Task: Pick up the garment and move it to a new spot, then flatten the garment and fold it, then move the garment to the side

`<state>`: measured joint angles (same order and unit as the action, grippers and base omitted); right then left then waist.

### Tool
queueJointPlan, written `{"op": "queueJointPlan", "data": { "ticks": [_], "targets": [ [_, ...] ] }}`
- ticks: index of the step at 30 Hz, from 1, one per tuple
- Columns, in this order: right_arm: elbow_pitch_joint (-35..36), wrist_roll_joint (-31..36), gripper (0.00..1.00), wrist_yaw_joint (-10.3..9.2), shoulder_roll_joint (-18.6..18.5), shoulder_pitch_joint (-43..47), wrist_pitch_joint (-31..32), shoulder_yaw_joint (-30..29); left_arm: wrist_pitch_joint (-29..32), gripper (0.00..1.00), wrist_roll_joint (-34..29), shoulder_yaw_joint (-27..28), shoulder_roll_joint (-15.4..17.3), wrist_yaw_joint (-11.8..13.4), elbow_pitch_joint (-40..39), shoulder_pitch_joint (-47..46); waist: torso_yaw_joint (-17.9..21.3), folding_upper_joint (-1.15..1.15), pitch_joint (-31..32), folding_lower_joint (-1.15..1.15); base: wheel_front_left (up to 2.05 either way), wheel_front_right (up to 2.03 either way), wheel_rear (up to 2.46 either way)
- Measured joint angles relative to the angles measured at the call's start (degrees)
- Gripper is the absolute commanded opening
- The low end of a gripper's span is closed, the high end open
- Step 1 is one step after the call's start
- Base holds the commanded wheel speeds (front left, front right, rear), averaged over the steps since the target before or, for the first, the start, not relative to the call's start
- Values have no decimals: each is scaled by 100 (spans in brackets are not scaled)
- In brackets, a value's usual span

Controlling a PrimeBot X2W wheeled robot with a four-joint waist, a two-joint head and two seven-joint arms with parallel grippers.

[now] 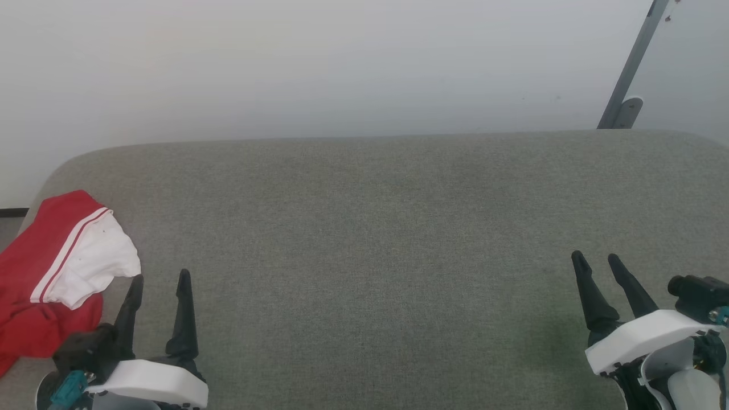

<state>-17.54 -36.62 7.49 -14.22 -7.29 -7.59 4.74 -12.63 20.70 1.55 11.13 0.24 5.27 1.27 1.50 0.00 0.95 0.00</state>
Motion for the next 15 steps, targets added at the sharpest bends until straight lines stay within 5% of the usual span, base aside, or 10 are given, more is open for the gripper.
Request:
{"op": "queueJointPlan", "data": {
  "ticks": [15],
  "targets": [
    [1, 450, 100, 0, -88, -28, -137, 81, -152, 100, -657, -9, 20, -19, -41, 44, 5, 0, 25, 0, 0, 0, 0]
  ]
}}
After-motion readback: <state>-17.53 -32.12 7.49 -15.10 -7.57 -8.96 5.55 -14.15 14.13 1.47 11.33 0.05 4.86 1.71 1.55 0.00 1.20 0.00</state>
